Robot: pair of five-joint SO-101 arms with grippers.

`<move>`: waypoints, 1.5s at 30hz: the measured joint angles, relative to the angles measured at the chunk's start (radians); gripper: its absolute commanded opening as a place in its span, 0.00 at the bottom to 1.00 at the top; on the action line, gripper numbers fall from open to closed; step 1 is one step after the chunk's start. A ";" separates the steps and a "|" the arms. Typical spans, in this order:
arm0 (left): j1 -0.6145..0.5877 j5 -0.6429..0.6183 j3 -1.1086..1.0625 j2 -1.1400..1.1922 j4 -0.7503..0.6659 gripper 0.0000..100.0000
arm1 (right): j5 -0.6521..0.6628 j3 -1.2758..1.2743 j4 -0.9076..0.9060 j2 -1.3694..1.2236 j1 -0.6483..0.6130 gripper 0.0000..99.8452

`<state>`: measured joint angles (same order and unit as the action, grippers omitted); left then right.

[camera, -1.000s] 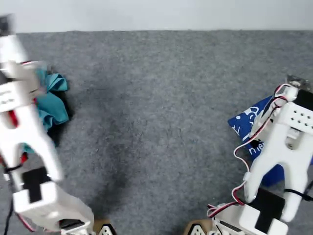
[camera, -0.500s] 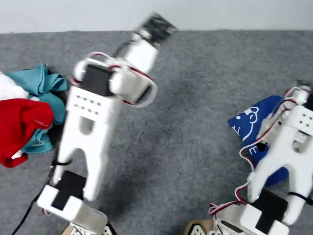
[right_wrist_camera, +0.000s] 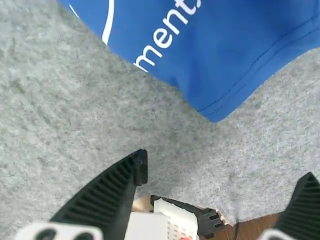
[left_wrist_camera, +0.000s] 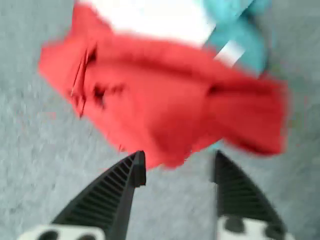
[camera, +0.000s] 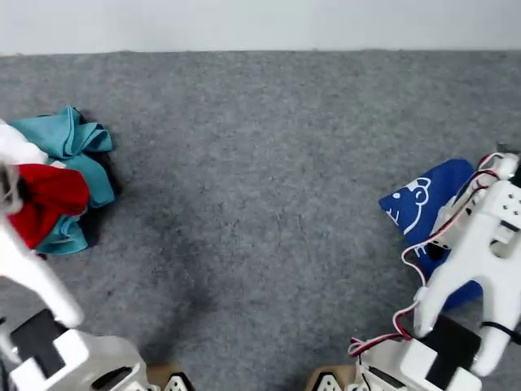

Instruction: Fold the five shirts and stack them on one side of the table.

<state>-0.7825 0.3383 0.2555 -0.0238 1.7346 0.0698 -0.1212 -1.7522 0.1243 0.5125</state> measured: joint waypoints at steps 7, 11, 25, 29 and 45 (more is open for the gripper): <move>-0.147 0.055 -0.129 0.000 -0.118 0.26 | 0.000 -0.002 0.000 0.000 -0.066 0.44; -0.135 0.055 -0.285 0.000 -0.315 0.26 | 0.000 -0.002 0.000 0.000 -0.072 0.44; 0.077 -0.152 -0.348 -0.015 -0.450 0.26 | 0.000 -0.008 0.000 0.000 -0.072 0.44; 0.077 -0.216 -0.348 -0.055 -0.443 0.26 | 0.031 -0.031 0.000 0.000 -0.072 0.44; 0.175 -0.364 -0.325 0.250 -0.735 0.02 | 0.048 -0.034 0.000 0.000 -0.072 0.44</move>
<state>-0.6076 -0.0253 -0.0698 0.2263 0.9996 0.1174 -0.1550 -1.7522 0.1243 0.4404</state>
